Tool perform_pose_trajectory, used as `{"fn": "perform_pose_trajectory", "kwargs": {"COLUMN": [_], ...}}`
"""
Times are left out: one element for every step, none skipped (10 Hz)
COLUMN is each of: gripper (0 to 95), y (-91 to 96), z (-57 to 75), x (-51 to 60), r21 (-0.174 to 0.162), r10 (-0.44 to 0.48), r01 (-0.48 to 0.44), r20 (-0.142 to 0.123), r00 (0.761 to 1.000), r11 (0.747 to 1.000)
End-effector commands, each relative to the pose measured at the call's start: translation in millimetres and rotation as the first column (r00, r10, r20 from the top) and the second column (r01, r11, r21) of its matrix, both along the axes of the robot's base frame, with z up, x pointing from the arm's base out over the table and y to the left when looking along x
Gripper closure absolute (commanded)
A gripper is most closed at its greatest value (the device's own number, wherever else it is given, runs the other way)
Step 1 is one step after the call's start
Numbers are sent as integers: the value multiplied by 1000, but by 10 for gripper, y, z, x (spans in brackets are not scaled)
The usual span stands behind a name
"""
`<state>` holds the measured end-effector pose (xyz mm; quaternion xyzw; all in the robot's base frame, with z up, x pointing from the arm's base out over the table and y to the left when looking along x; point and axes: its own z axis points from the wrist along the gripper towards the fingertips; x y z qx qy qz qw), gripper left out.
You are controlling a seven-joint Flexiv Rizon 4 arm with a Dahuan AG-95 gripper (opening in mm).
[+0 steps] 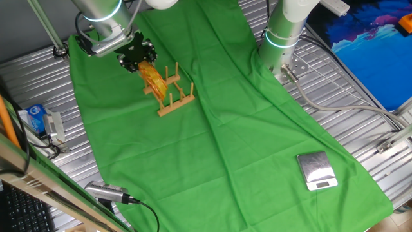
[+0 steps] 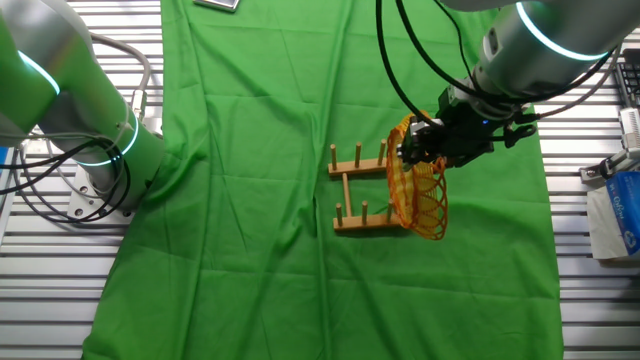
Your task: Take the dish off the dish rack
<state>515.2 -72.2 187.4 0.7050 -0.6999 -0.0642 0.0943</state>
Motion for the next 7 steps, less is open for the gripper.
{"fn": "perform_pose_trajectory", "kwargs": {"gripper": [570,570,570,570,570,570,570], "y": [11,17,21,27,34,44,58], "z": [47,76,96,123,140,156,176], "x": [-8,-10,-9,-2,6,9,8], "r21": [-2,-3,-5,-5,-3,-2,-2], "r10": [-8,-15,-18,-20,-22,-26,-31], "r01": [8,15,18,20,22,26,31], "r20": [-5,-8,-10,-14,-17,-21,-22], "r00": [1000,1000,1000,1000,1000,999,999], "r11": [1000,1000,1000,1000,1000,1000,1000]}}
